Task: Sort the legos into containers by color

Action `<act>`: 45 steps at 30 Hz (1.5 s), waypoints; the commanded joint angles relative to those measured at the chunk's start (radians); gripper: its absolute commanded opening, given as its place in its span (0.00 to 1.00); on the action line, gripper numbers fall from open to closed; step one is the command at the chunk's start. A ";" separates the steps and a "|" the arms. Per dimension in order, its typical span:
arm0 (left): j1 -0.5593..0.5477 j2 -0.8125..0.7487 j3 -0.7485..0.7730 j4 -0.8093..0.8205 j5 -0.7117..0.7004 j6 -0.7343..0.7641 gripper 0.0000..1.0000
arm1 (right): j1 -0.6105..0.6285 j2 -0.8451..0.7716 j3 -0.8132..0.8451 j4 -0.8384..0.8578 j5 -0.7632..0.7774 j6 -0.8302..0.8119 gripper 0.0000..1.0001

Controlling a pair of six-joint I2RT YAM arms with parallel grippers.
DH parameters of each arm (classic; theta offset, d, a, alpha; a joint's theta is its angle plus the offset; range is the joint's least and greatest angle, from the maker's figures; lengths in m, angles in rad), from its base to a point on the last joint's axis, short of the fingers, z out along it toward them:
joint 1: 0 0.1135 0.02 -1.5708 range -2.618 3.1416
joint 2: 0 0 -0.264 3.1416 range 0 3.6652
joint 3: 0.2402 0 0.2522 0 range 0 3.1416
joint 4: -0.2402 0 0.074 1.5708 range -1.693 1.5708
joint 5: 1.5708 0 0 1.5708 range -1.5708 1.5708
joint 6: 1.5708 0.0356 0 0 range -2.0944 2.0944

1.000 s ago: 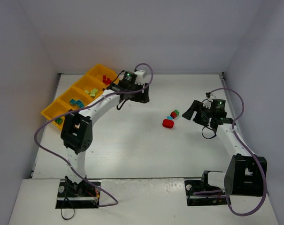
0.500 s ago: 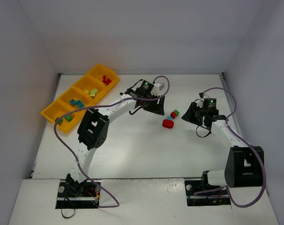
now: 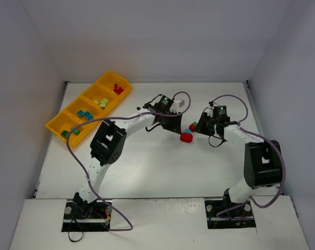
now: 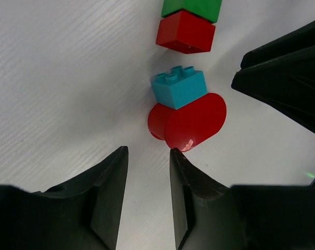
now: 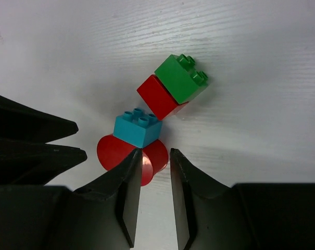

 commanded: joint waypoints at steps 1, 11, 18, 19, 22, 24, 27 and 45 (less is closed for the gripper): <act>-0.003 -0.050 -0.003 0.027 0.000 0.011 0.32 | 0.032 0.044 0.075 0.068 0.004 -0.012 0.25; 0.010 -0.175 -0.192 0.048 0.017 0.005 0.32 | 0.141 0.164 0.159 0.091 -0.076 -0.127 0.28; 0.150 -0.424 -0.460 0.124 0.030 -0.058 0.32 | 0.227 0.225 0.200 0.084 -0.191 -0.254 0.30; 0.167 -0.445 -0.485 0.137 0.032 -0.061 0.32 | 0.238 0.230 0.204 0.082 -0.200 -0.271 0.30; 0.223 -0.514 -0.546 0.128 0.040 -0.048 0.32 | 0.273 0.233 0.225 0.056 -0.243 -0.340 0.31; 0.256 -0.540 -0.560 0.116 0.044 -0.041 0.32 | 0.296 0.227 0.243 0.025 -0.249 -0.388 0.31; 0.279 -0.554 -0.562 0.110 0.061 -0.034 0.32 | 0.307 0.196 0.259 -0.001 -0.253 -0.446 0.35; 0.279 -0.462 -0.459 0.068 0.124 -0.037 0.51 | 0.325 -0.043 0.112 -0.045 -0.065 -0.524 1.00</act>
